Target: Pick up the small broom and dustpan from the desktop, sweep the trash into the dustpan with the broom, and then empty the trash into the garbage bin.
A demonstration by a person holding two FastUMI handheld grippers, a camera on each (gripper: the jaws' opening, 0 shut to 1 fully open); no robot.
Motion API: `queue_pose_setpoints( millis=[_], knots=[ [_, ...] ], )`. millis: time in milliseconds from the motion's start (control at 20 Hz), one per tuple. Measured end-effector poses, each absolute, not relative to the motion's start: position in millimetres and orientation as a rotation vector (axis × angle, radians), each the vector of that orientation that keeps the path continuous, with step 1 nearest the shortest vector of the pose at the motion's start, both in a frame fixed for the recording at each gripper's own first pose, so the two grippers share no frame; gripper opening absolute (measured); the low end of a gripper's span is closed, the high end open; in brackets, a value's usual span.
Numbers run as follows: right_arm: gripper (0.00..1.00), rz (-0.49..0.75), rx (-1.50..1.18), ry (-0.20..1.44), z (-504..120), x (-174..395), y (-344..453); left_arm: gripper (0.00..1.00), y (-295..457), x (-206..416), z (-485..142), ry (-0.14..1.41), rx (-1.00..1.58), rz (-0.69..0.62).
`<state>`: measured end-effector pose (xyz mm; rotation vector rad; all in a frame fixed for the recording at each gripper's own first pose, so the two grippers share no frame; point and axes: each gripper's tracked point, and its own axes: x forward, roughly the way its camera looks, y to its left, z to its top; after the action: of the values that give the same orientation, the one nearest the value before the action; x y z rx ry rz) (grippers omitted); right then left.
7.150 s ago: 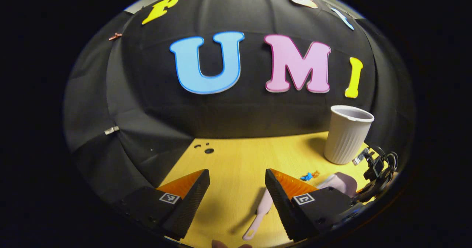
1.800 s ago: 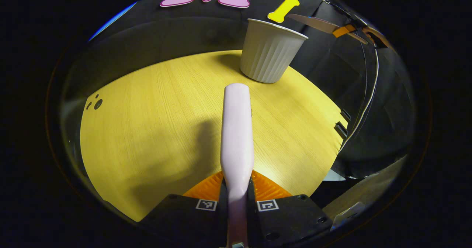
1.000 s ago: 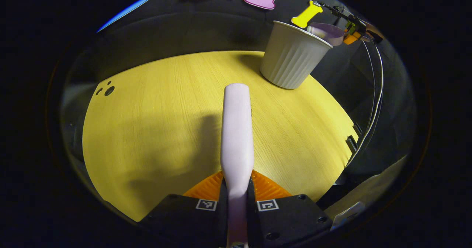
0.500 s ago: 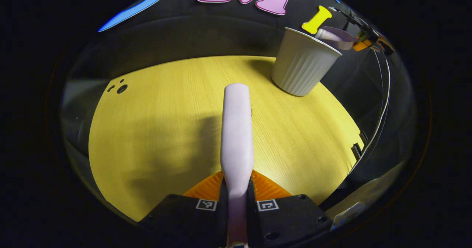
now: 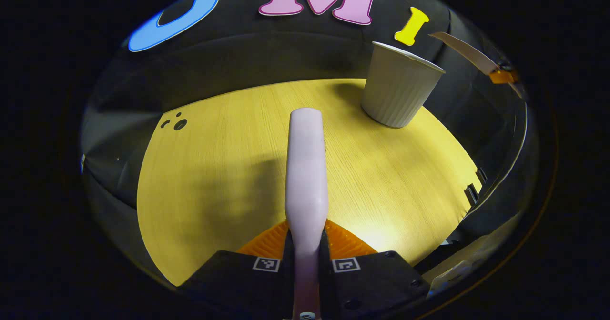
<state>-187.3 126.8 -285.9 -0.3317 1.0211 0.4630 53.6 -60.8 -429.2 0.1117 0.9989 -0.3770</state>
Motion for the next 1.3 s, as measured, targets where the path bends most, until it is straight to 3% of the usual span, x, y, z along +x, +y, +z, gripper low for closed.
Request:
queue_pose_setpoints(
  millis=[200,250,450,550,700,850,1050,1100,1150,1200,1300],
  knots=[
    [0.35,0.547,-0.291,1.113,-342.0,-265.8,161.9,0.25,-52.2,45.8,-437.0,1.019,0.129,-0.339],
    [0.39,0.559,-0.295,1.14,-357.1,-278.9,169.9,0.24,-51.9,43.5,-440.6,1.029,0.134,-0.334],
    [0.35,0.594,-0.242,1.234,-427.6,-317.6,219.1,0.25,-50.2,39.6,-461.2,1.068,0.169,-0.34],
    [0.39,0.593,-0.235,1.268,-459.4,-324.1,237.5,0.25,-46.6,37.8,-473.2,1.086,0.202,-0.346],
    [0.31,0.559,-0.261,1.288,-496.6,-322.2,249.7,0.24,-41.0,36.4,-494.6,1.122,0.227,-0.34],
    [0.35,0.522,-0.204,1.327,-528.7,-318.0,262.5,0.26,-36.3,40.5,-520.0,1.142,0.251,-0.345],
    [0.37,0.498,-0.259,1.319,-539.5,-318.0,257.4,0.31,-25.9,49.5,-520.5,1.12,0.293,-0.314],
    [0.37,0.507,-0.258,1.319,-539.6,-319.0,258.6,0.37,-23.7,50.1,-520.5,1.112,0.307,-0.308],
    [0.38,0.517,-0.258,1.321,-539.9,-320.8,258.8,0.34,-22.2,50.1,-518.7,1.108,0.314,-0.307],
    [0.36,0.532,-0.25,1.325,-537.7,-324.8,258.7,0.39,-21.6,48.1,-517.4,1.107,0.318,-0.303],
    [0.44,0.538,-0.237,1.319,-530.9,-327.7,259.6,0.34,-17.9,46.3,-508.8,1.099,0.317,-0.292]
  ],
)
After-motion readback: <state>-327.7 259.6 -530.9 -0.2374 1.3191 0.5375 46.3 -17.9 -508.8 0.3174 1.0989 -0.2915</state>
